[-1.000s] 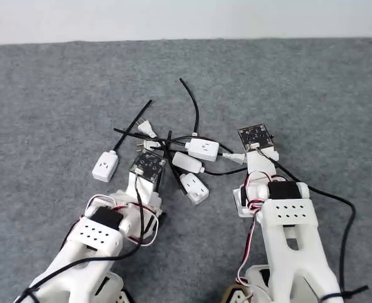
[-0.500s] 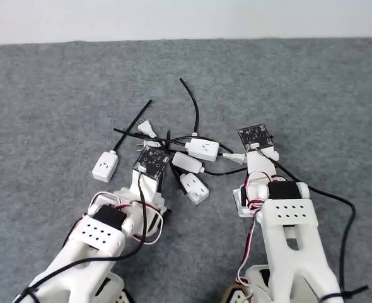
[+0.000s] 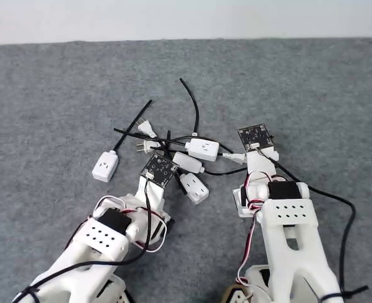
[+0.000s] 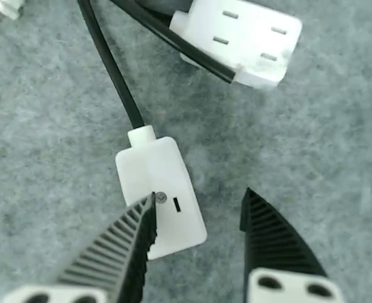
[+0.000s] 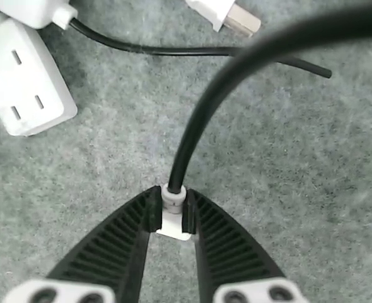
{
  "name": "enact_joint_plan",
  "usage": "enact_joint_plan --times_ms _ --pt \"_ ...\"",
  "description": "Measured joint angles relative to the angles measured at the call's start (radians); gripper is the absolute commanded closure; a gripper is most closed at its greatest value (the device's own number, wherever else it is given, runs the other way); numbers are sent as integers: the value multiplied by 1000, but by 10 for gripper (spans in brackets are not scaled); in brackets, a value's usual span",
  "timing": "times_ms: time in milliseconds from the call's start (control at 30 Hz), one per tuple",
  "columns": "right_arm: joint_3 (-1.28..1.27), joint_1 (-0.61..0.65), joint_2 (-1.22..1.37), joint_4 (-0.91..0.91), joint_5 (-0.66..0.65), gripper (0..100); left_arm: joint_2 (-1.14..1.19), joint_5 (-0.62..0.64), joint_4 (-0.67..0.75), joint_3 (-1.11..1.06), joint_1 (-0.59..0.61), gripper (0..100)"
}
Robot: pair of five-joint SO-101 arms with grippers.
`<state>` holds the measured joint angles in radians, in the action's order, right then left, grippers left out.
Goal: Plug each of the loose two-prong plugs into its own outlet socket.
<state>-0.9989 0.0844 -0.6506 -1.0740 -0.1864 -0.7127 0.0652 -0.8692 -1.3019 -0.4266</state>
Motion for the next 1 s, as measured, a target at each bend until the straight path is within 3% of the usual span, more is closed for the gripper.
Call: enact_joint_plan --times_ms 333,1000 --pt "0 0 0 0 0 990 0 35 -2 0 28 790" --pt "0 0 0 -18 0 990 2 -219 -57 -3 450 791"
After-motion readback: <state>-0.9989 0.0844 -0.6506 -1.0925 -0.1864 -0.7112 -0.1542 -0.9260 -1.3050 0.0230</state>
